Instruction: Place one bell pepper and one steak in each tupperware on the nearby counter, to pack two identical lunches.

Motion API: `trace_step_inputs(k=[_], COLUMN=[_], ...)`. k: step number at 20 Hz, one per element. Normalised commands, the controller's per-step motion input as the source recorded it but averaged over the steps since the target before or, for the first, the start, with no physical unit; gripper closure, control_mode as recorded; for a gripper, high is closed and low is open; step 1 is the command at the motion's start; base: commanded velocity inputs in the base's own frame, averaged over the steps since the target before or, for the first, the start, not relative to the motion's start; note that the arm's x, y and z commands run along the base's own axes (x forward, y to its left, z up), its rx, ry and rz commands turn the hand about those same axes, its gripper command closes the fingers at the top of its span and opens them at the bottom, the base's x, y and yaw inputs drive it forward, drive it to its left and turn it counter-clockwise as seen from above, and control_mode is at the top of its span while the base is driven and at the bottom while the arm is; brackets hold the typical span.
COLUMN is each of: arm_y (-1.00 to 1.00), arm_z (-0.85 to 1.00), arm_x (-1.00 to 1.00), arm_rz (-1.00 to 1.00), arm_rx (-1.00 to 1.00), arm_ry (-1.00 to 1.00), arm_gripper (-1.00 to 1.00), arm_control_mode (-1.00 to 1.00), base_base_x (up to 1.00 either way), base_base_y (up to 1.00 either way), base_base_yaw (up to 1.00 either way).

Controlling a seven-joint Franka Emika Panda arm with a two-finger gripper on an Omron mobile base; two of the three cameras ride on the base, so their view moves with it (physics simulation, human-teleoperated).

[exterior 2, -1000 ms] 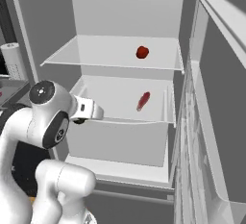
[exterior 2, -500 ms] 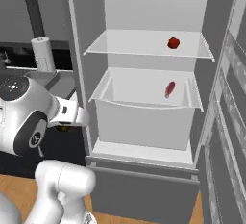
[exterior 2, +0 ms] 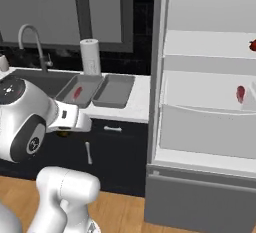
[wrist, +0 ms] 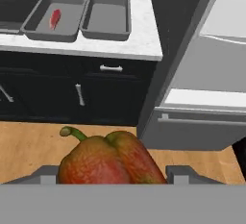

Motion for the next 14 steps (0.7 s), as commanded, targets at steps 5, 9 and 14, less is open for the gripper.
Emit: trace_step_inputs(k=[5,9,14], arm_y=[0.00,0.00,0.03], arm_z=[0.00,0.00,-0.17], arm_x=[0.00,0.00,0.37], arm_rz=[0.00,0.00,0.00], arm_rx=[0.00,0.00,-0.04], arm_ry=[0.00,0.00,0.00], arm_gripper=[1.00,1.00,1.00], arm_control_mode=[1.00,1.00,-1.00], base_base_x=[0.88,1.00,0.60], base_base_y=[1.00,1.00,0.41], base_base_yaw=[0.00,0.00,-0.01])
